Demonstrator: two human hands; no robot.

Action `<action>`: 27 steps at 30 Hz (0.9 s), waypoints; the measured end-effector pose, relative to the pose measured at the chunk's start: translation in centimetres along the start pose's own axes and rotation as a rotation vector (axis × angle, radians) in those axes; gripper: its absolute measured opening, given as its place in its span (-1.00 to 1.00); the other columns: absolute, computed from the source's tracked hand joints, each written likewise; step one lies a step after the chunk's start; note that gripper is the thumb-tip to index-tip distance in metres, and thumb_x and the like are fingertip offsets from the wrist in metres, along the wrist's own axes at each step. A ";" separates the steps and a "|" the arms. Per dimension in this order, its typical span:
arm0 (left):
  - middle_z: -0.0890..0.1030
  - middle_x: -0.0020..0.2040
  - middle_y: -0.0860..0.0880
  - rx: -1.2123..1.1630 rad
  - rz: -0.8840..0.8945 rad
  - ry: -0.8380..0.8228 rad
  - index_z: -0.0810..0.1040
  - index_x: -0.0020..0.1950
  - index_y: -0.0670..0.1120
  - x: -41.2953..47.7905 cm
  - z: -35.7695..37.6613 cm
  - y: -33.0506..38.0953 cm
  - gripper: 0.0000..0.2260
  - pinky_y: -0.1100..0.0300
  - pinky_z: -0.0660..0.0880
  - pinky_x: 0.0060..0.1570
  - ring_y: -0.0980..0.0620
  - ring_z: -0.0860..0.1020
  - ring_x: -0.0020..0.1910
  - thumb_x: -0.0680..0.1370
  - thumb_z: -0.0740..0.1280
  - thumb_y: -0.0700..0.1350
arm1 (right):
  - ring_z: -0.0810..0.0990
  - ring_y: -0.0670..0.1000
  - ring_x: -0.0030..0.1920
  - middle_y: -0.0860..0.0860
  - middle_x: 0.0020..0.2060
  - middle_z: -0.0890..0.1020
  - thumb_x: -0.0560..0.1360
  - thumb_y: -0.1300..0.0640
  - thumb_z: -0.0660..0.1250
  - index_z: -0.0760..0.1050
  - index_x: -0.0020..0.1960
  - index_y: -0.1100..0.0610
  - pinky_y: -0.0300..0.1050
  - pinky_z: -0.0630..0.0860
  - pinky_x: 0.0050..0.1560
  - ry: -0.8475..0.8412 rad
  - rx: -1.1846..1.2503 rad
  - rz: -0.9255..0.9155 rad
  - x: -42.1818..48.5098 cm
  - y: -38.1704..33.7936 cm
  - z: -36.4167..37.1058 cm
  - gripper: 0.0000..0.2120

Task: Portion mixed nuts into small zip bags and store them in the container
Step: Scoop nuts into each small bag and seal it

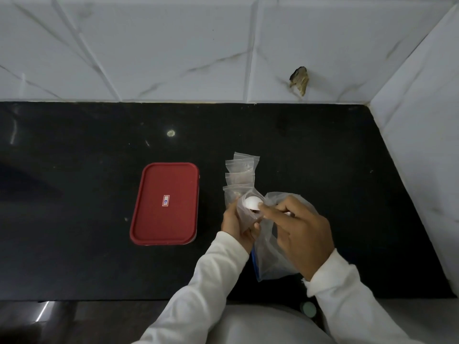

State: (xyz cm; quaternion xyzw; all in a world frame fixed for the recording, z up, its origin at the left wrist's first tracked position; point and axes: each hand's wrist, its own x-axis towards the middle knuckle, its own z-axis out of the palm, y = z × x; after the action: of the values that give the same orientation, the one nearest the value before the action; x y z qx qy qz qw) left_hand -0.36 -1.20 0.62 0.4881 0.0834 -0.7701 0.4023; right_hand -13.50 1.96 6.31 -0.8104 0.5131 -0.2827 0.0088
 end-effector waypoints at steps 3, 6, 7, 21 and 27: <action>0.68 -0.29 -0.13 -0.013 -0.017 0.017 0.59 0.05 -0.16 0.1 0.1 0.0 -0.69 0.31 0.46 -0.61 0.00 0.63 -0.44 0.61 0.23 0.06 | 0.59 0.03 -0.35 0.10 -0.26 0.63 0.22 0.43 0.59 0.65 0.06 0.18 -0.11 0.59 -0.39 0.097 0.015 -0.013 -0.9 0.6 0.4 -0.55; 0.68 -0.29 -0.14 -0.014 -0.034 0.041 0.58 0.15 -0.15 0.1 0.2 -0.1 -0.67 0.29 0.47 -0.62 -0.01 0.64 -0.44 0.61 0.24 0.08 | 0.59 0.01 -0.30 0.07 -0.22 0.63 0.31 0.44 0.51 0.66 0.08 0.16 -0.13 0.59 -0.32 0.160 0.077 0.035 -1.4 1.2 0.6 -0.62; 0.68 -0.29 -0.14 -0.011 -0.034 0.049 0.58 0.16 -0.14 0.1 0.1 -0.2 -0.67 0.29 0.47 -0.61 -0.01 0.64 -0.44 0.61 0.24 0.08 | 0.58 -0.02 -0.27 0.05 -0.20 0.61 0.37 0.40 0.46 0.67 0.07 0.15 -0.17 0.59 -0.27 0.164 0.108 0.066 -1.4 1.1 0.5 -0.68; 0.56 -0.42 -0.07 0.034 -0.045 0.206 0.55 -0.05 -0.10 0.3 -2.9 -2.6 -0.75 0.32 0.39 -0.58 0.04 0.50 -0.53 0.64 0.17 0.02 | 0.57 0.02 -0.02 0.00 0.01 0.52 0.52 0.13 0.33 0.63 -0.01 0.07 -0.14 0.53 -0.01 -0.549 -0.064 0.570 -5.9 5.0 1.6 -0.89; 0.54 -0.48 -0.07 0.066 -0.040 0.250 0.52 -0.07 -0.11 0.3 -2.4 -3.2 -0.69 0.32 0.33 -0.60 0.04 0.44 -0.60 0.66 0.12 0.06 | 0.54 0.10 -0.23 0.08 -0.22 0.56 0.46 0.14 0.27 0.60 -0.27 0.17 -0.12 0.36 -0.28 -0.604 -0.035 0.523 -5.2 5.1 2.6 -0.79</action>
State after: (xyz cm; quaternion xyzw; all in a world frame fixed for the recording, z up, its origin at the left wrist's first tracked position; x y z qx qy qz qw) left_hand -0.99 2.02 -1.69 0.5915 0.1170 -0.7133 0.3571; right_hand -18.16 3.12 0.25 -0.6990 0.6812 -0.0111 0.2174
